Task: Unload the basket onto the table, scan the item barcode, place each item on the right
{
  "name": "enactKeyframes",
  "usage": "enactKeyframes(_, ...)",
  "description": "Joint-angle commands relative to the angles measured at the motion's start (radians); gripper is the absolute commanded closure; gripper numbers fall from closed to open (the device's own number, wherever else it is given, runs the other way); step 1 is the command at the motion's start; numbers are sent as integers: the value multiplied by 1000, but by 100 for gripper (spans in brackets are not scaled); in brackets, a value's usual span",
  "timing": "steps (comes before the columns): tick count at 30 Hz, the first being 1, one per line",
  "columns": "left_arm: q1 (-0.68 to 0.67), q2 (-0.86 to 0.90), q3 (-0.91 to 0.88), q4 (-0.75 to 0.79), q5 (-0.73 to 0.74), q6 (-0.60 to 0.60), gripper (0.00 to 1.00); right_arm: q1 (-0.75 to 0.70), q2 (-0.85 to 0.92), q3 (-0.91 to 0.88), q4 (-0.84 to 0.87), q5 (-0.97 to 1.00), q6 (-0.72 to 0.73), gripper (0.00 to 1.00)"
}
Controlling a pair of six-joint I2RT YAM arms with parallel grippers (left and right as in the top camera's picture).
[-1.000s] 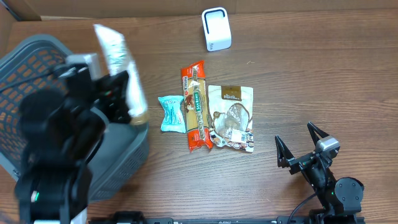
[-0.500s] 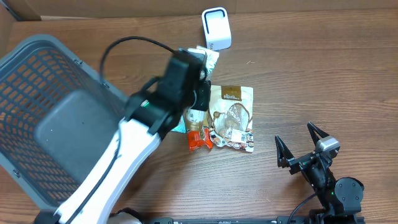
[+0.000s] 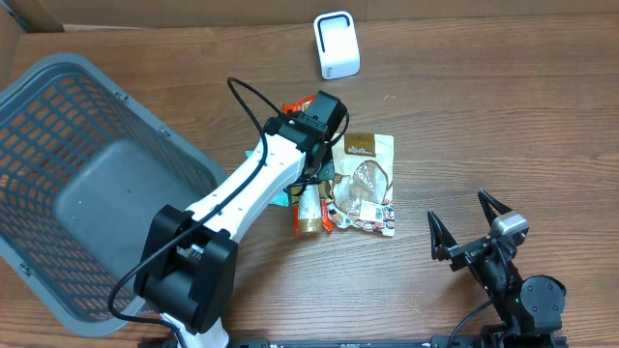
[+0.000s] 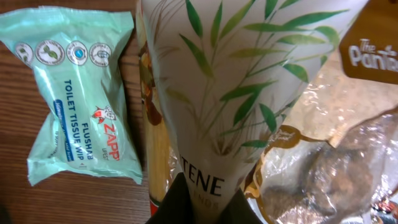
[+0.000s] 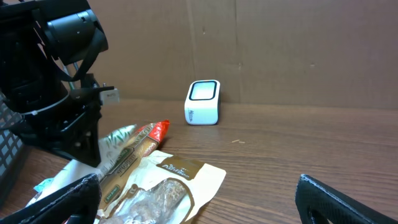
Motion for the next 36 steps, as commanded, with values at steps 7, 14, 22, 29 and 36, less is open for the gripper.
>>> enactKeyframes(7,-1,-13,33,-13,72,42,0,6,-8,-10,6,0,4,0)
enactKeyframes(14,20,-116,97,-90,36,43,0,6,-8,-10,6,0,4,0)
enactKeyframes(22,42,-252,102,-227,-18,16,0,6,-8,-10,6,0,4,0)
enactKeyframes(29,66,-355,102,-426,-99,-90,0,6,-8,-10,6,0,4,0)
enactKeyframes(36,66,-468,100,-608,-218,-200,0,6,-8,-10,6,0,4,0)
